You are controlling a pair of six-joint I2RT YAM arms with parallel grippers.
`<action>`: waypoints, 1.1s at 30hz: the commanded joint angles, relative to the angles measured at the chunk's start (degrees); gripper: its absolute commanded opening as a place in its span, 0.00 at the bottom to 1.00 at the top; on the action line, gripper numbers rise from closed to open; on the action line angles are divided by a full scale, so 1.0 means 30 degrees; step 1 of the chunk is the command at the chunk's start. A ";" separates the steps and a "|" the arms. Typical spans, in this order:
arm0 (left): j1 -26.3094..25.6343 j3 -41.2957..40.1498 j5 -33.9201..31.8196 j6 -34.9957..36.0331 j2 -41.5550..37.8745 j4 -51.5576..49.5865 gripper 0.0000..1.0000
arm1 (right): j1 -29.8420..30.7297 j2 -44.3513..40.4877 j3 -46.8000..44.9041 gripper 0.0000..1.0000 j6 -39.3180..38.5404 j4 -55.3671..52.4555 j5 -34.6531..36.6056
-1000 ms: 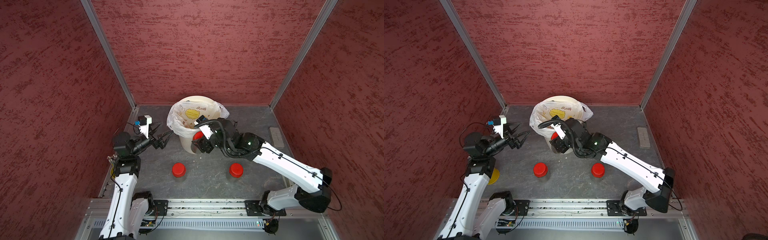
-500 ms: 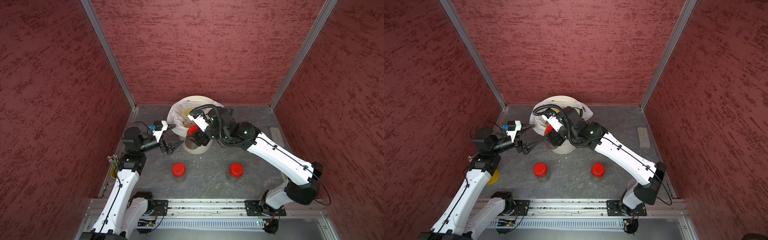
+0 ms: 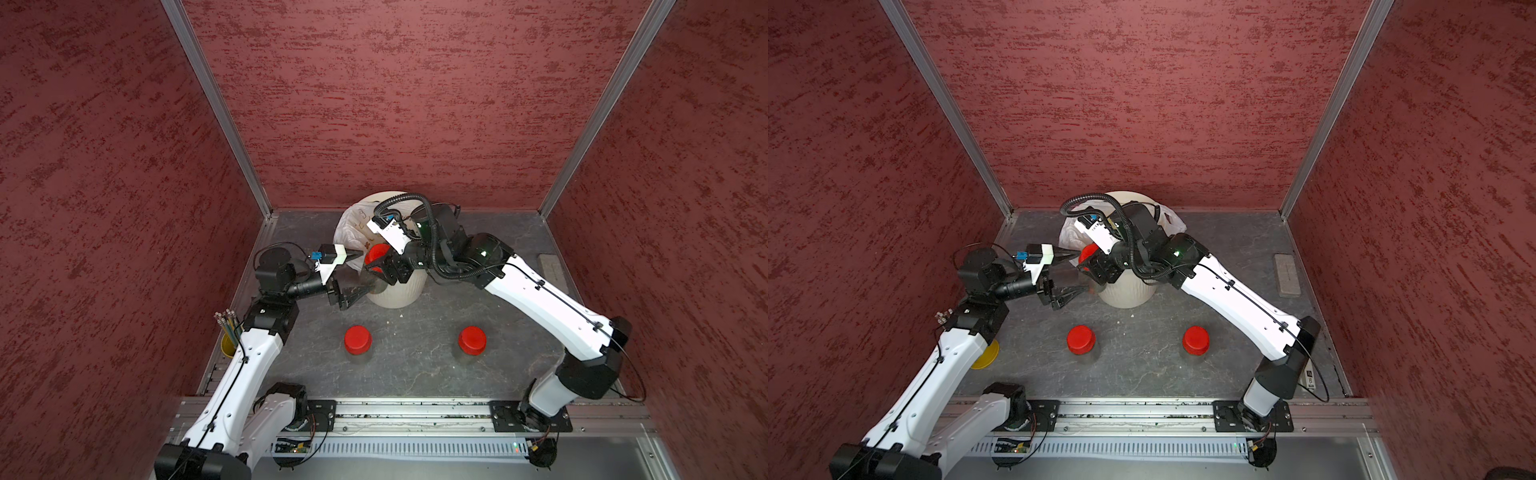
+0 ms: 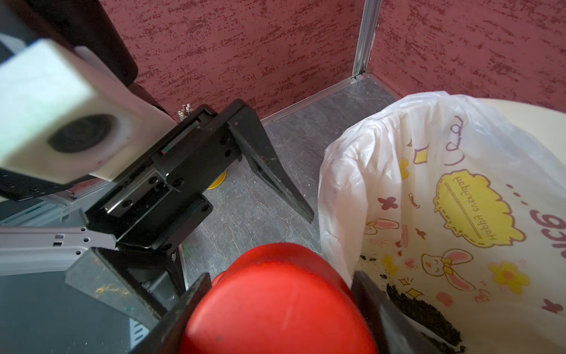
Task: Empty moldy tea leaves from jars
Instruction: Pick up the jar from the center of the board.
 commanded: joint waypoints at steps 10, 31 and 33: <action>-0.0297 -0.0466 0.0189 -0.0997 0.1065 0.2824 0.92 | -0.0192 0.0150 0.0874 0.46 -0.0394 0.0742 -0.2020; -0.0719 -0.0382 0.0099 -0.0415 0.1598 0.2742 0.92 | -0.0280 0.0371 0.1135 0.43 -0.0244 0.1394 -0.3439; -0.0770 -0.0390 0.0130 -0.0415 0.1652 0.2754 0.91 | -0.0280 0.0405 0.1111 0.43 -0.0185 0.1425 -0.3470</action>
